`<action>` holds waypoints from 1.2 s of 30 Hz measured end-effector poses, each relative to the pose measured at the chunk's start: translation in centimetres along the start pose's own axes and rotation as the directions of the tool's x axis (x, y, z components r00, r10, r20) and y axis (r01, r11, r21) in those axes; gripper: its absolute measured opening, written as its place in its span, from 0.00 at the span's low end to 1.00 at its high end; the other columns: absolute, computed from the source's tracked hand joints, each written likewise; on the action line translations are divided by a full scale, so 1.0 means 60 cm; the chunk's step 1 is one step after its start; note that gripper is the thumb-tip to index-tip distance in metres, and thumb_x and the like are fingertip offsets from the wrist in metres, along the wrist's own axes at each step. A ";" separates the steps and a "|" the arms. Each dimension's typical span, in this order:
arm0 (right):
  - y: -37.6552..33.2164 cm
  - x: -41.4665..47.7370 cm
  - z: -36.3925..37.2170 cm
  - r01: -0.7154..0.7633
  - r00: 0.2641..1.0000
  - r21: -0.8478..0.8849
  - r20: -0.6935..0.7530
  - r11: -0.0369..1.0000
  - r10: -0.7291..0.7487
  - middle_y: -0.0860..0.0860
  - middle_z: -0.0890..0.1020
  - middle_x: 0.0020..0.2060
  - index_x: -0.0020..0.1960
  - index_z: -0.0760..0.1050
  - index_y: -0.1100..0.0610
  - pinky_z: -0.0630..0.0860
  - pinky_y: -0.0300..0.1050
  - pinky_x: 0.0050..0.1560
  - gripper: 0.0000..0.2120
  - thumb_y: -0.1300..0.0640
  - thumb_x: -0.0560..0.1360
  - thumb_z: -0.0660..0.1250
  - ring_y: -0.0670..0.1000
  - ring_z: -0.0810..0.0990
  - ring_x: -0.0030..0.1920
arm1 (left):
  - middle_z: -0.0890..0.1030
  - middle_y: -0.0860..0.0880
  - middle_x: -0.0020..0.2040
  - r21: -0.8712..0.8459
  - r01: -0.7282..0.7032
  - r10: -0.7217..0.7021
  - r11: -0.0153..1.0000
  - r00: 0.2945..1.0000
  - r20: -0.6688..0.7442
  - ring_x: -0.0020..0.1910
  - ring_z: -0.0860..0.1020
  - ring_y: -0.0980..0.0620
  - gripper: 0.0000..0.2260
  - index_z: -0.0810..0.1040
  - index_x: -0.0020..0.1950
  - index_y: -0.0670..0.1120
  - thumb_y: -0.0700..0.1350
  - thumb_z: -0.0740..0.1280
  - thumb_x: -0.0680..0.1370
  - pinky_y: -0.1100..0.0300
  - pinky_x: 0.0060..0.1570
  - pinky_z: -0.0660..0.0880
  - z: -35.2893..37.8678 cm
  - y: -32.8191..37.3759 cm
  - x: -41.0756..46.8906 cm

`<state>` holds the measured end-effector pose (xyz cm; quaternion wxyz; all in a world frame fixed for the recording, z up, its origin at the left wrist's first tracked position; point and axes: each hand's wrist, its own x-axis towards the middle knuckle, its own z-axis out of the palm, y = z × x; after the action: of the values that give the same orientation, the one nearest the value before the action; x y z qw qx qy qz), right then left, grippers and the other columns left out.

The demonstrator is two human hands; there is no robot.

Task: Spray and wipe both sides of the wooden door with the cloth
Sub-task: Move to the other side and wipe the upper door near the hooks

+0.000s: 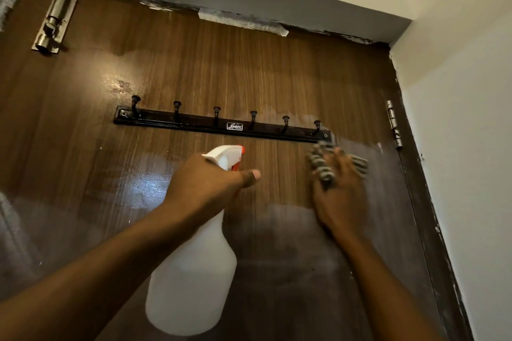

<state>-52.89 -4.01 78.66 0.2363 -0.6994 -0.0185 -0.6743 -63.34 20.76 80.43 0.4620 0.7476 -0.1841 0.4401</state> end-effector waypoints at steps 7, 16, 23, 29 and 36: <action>-0.024 -0.005 0.013 -0.048 0.999 -0.082 0.019 0.995 0.050 0.50 0.52 0.80 0.80 0.48 0.46 0.48 0.58 0.78 0.34 0.40 0.79 0.58 0.54 0.48 0.79 | 0.74 0.49 0.61 0.007 -0.013 0.013 1.000 0.998 0.066 0.56 0.74 0.51 0.36 0.67 0.69 0.46 0.58 0.74 0.65 0.57 0.53 0.74 0.050 0.032 -0.012; 0.086 0.043 -0.040 0.173 0.983 -0.042 0.067 0.984 -0.170 0.44 0.53 0.79 0.78 0.53 0.43 0.47 0.51 0.77 0.30 0.37 0.78 0.52 0.46 0.49 0.78 | 0.76 0.47 0.60 -0.113 -0.077 0.092 0.991 0.986 0.139 0.52 0.76 0.52 0.33 0.68 0.69 0.45 0.57 0.72 0.69 0.61 0.46 0.73 0.132 0.089 -0.018; 0.101 0.119 -0.055 0.347 0.927 -0.112 0.193 0.931 -0.322 0.47 0.54 0.79 0.79 0.54 0.44 0.47 0.57 0.78 0.31 0.37 0.78 0.52 0.50 0.49 0.79 | 0.80 0.46 0.51 -0.049 -0.104 0.108 0.993 0.989 0.098 0.49 0.79 0.49 0.30 0.72 0.65 0.44 0.59 0.71 0.69 0.58 0.45 0.75 0.144 0.107 -0.001; 0.128 0.075 -0.053 0.463 0.872 -0.162 0.258 0.871 -0.416 0.46 0.51 0.79 0.79 0.51 0.43 0.47 0.56 0.78 0.34 0.31 0.77 0.39 0.49 0.47 0.79 | 0.80 0.47 0.51 -0.086 -0.109 0.117 0.990 0.988 0.095 0.48 0.78 0.51 0.29 0.73 0.64 0.44 0.58 0.72 0.69 0.57 0.46 0.77 0.157 0.104 -0.007; 0.032 0.046 -0.014 0.136 0.981 -0.147 0.159 0.980 -0.113 0.49 0.47 0.80 0.79 0.42 0.42 0.43 0.61 0.77 0.32 0.36 0.80 0.52 0.56 0.42 0.79 | 0.76 0.50 0.56 -0.133 -0.101 0.116 0.986 0.987 0.111 0.43 0.74 0.59 0.30 0.70 0.68 0.45 0.55 0.71 0.70 0.68 0.36 0.68 0.168 0.102 -0.001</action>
<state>-52.79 -6.81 80.70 0.1357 -0.7619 -0.0269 -0.6328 -62.62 9.04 81.76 0.4724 0.7303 -0.2794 0.4069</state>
